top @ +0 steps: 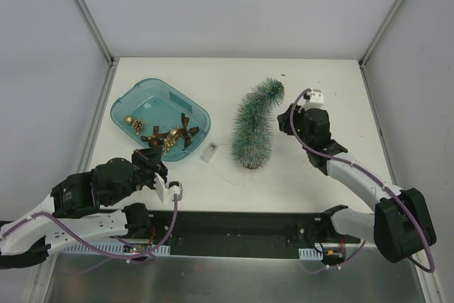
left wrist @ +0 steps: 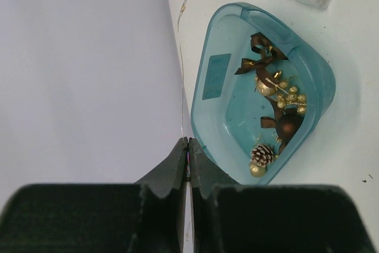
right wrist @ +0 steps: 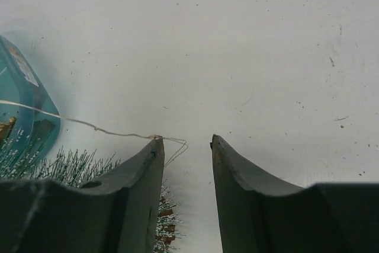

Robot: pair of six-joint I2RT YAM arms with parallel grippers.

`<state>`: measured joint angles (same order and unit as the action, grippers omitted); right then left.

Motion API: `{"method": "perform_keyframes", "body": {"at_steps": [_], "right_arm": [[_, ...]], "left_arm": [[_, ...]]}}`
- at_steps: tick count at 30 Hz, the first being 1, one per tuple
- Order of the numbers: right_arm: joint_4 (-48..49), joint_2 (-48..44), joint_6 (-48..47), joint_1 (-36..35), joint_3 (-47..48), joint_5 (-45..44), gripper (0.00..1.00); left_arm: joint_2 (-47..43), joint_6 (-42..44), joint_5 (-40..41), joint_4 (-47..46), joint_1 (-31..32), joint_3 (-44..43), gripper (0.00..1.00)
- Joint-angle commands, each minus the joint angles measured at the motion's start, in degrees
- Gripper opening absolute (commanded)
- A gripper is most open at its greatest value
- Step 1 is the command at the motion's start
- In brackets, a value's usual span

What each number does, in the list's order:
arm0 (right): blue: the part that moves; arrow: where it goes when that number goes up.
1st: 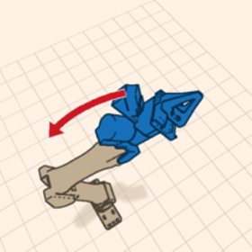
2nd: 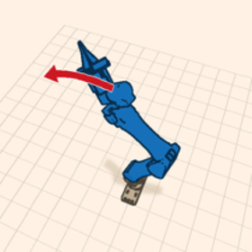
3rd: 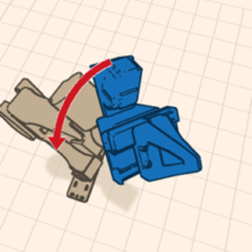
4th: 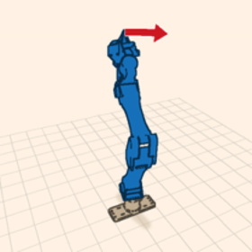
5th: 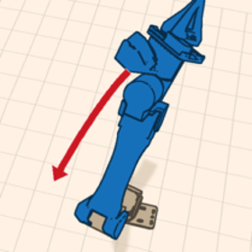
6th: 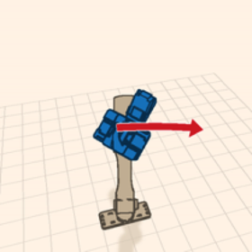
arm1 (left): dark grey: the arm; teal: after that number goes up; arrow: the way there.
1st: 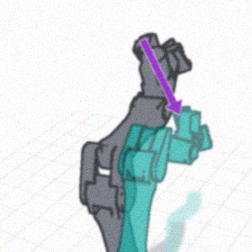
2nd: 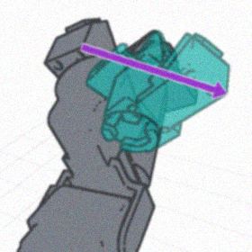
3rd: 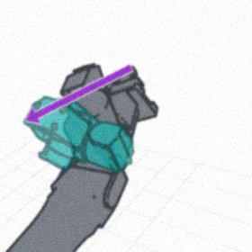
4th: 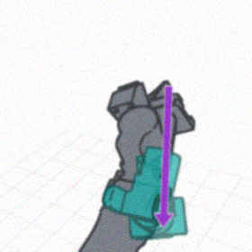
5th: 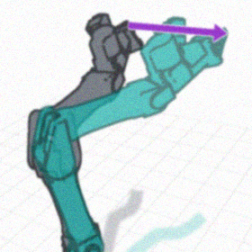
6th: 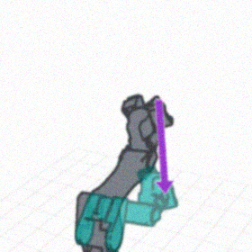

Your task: Decorate the small christmas tree

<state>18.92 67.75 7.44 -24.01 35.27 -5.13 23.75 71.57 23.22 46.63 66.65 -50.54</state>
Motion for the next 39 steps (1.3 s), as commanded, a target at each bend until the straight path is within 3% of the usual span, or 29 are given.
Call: {"method": "perform_keyframes", "body": {"at_steps": [1, 19, 39], "right_arm": [[0.60, -4.20, -0.85, -0.60, -1.34, -5.42, 0.38], [-8.36, -11.67, -1.73, -2.18, -3.62, -7.09, 0.05], [-18.38, -20.28, 0.38, -12.37, -6.18, -8.06, 0.01]], "left_arm": [[-0.02, 2.17, 3.32, 0.04, -0.30, -3.68, 0.00], [-1.07, 7.00, 8.85, -0.23, -0.30, -8.87, 0.02], [-0.55, 3.23, 15.27, -0.93, -0.30, -13.17, 0.06]]}}
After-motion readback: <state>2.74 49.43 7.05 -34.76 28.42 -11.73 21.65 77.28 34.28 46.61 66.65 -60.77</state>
